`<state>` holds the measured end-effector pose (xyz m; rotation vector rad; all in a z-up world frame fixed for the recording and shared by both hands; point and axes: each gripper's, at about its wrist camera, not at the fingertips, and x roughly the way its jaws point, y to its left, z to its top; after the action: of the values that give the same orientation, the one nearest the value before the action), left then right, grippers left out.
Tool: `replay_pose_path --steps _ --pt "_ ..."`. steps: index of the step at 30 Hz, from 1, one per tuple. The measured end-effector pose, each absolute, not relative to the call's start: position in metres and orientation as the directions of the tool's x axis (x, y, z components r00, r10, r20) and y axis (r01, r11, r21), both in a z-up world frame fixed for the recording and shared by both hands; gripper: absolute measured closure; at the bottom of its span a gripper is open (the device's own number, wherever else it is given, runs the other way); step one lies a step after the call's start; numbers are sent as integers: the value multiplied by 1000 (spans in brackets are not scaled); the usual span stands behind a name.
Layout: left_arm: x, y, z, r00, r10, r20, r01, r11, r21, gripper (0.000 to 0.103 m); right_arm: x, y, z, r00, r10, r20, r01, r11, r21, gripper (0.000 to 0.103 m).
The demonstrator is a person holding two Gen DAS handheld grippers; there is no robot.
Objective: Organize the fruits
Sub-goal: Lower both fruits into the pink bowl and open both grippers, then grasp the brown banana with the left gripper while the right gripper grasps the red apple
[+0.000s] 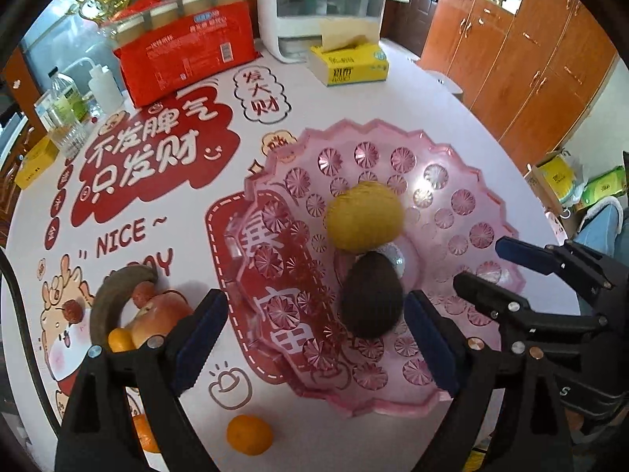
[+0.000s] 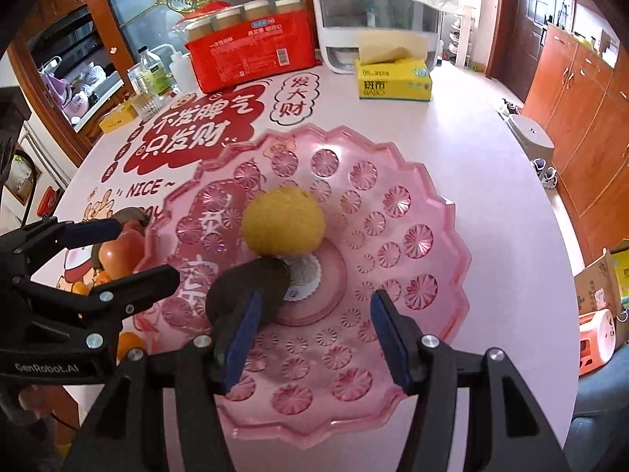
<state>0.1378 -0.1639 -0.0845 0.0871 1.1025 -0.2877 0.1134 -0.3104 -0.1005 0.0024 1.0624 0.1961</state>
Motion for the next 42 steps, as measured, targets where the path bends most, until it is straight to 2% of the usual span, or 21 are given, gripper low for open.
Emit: replay_pose_path --steps 8,17,31,42 --pt "121 -143 -53 513 -189 -837 242 968 -70 13 99 -298 -77 509 160 -846 -154 984 94 44" --pt "109 -123 -34 483 -235 -843 240 962 -131 13 87 -291 -56 542 141 -829 -104 990 101 44" --pt "71 -81 5 555 -202 -807 280 959 -47 12 52 -260 -19 596 96 -797 -26 995 101 44" --pt "55 -13 8 571 -201 -796 269 962 -50 12 29 -207 -9 610 86 -788 -14 995 98 44"
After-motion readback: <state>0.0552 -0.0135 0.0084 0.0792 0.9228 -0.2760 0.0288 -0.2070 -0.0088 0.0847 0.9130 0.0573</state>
